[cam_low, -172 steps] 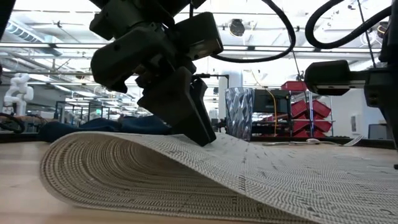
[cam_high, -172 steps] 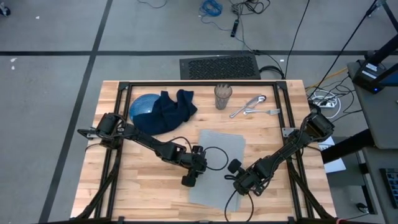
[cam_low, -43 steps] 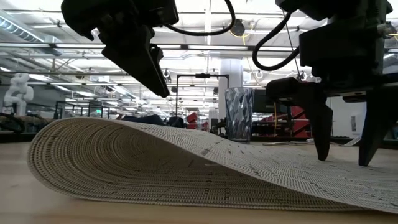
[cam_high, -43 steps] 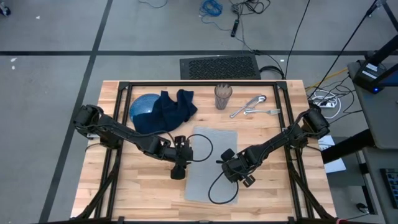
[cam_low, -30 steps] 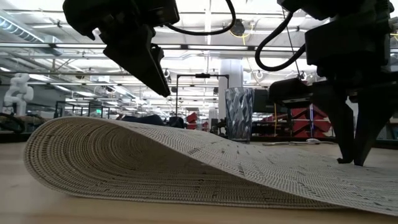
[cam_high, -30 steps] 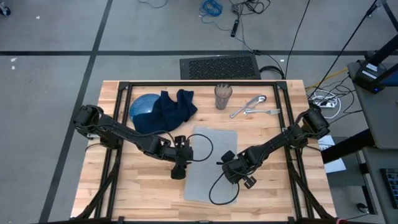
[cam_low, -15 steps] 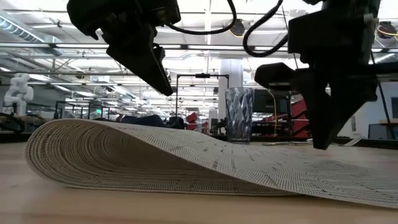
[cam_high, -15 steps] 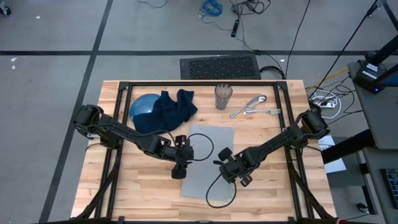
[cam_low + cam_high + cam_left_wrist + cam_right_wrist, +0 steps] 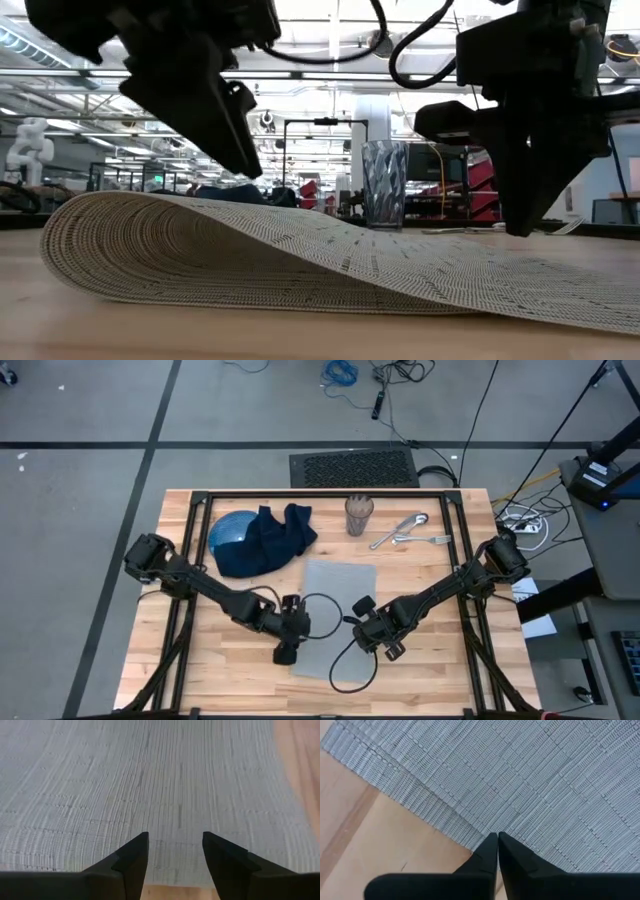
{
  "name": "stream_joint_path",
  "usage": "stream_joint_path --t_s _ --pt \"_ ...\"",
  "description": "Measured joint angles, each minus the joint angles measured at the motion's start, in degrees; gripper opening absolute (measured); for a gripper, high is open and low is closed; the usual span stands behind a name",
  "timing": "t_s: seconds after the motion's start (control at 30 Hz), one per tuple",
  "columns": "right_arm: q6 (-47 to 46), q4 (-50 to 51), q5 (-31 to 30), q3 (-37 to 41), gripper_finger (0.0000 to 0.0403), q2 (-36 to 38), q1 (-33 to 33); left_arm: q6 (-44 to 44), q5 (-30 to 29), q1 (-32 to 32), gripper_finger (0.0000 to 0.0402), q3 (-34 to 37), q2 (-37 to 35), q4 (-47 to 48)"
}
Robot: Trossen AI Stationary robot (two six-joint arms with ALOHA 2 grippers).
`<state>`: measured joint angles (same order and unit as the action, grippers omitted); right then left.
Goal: Set table place
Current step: Prepare the gray placemat
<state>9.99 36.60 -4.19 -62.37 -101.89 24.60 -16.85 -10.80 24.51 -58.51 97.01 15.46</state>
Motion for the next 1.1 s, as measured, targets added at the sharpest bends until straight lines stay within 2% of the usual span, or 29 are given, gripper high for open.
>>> stream_joint_path --t_s 0.2,0.37,0.5,0.6,0.8,0.97,1.1 --pt "-2.5 -1.0 3.1 0.0 0.0000 0.1 -1.3 -1.5 -2.3 6.4 0.0183 -1.7 0.0 0.1" --pt "-2.7 -2.4 4.5 0.0 0.0000 0.1 -2.5 -5.2 -10.5 11.2 0.0183 -1.7 0.5 0.6" --pt "-2.4 -3.5 4.5 0.0 0.0000 0.1 -2.8 -7.0 -13.4 14.1 0.0183 -3.0 4.6 -0.5" --pt "-2.3 -3.8 4.5 0.0 0.0000 0.2 -2.8 -7.9 -14.8 15.3 0.0183 -7.8 10.4 0.9" --pt "-2.3 -4.9 4.5 0.0 0.0005 0.2 -2.8 -7.9 -18.7 16.6 0.0183 -22.6 20.6 14.0" --pt "-2.3 -5.7 4.4 0.0 0.0041 0.2 -2.7 -8.5 -22.0 17.3 0.0183 -32.0 25.2 22.4" --pt "-2.3 -7.0 4.2 0.0 0.0077 0.2 -2.8 -11.3 -24.0 17.6 0.0183 -35.6 27.4 25.5"
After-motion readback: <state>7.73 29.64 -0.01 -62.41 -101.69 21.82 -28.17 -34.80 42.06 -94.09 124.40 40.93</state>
